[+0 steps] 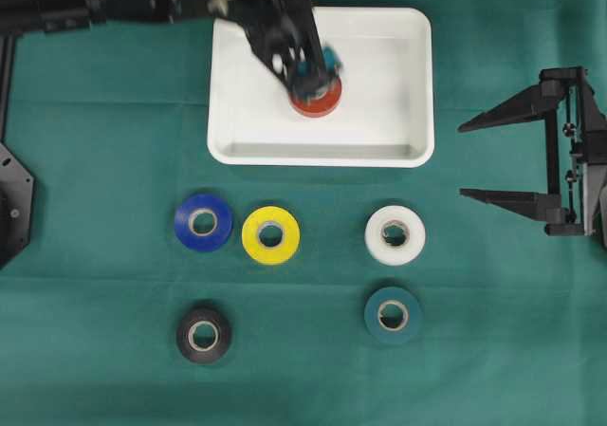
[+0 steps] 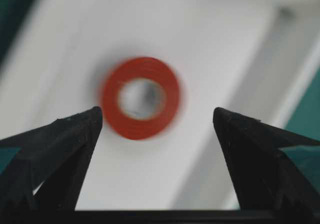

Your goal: Pick up the tape from a random location and place it into the white case.

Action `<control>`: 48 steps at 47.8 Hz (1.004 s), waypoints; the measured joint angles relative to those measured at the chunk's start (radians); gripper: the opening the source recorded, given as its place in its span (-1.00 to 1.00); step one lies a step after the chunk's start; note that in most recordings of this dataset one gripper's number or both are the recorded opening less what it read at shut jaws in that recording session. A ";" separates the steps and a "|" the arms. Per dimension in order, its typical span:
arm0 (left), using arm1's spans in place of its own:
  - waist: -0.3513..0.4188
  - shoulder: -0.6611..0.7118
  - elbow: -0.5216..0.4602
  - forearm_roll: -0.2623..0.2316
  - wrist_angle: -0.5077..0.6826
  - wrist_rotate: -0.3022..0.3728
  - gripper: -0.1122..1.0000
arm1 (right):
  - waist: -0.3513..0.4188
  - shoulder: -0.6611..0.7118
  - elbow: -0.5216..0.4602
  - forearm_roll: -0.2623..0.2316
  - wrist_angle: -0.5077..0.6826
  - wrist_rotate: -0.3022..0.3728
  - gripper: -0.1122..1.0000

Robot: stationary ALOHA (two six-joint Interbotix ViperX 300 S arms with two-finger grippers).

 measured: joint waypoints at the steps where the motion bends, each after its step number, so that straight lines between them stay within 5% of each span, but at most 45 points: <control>1: -0.015 0.000 0.005 0.002 0.000 0.000 0.95 | -0.002 0.000 0.000 0.000 0.000 0.002 0.85; 20: -0.241 -0.008 0.031 0.000 0.003 0.002 0.95 | -0.005 0.000 -0.003 0.003 0.002 0.005 0.85; 34: -0.262 -0.097 0.103 0.002 0.014 0.000 0.94 | -0.006 -0.003 -0.011 0.014 0.003 0.018 0.85; 48: -0.281 -0.318 0.287 0.000 -0.101 0.000 0.94 | -0.006 -0.023 -0.011 0.014 0.015 0.018 0.85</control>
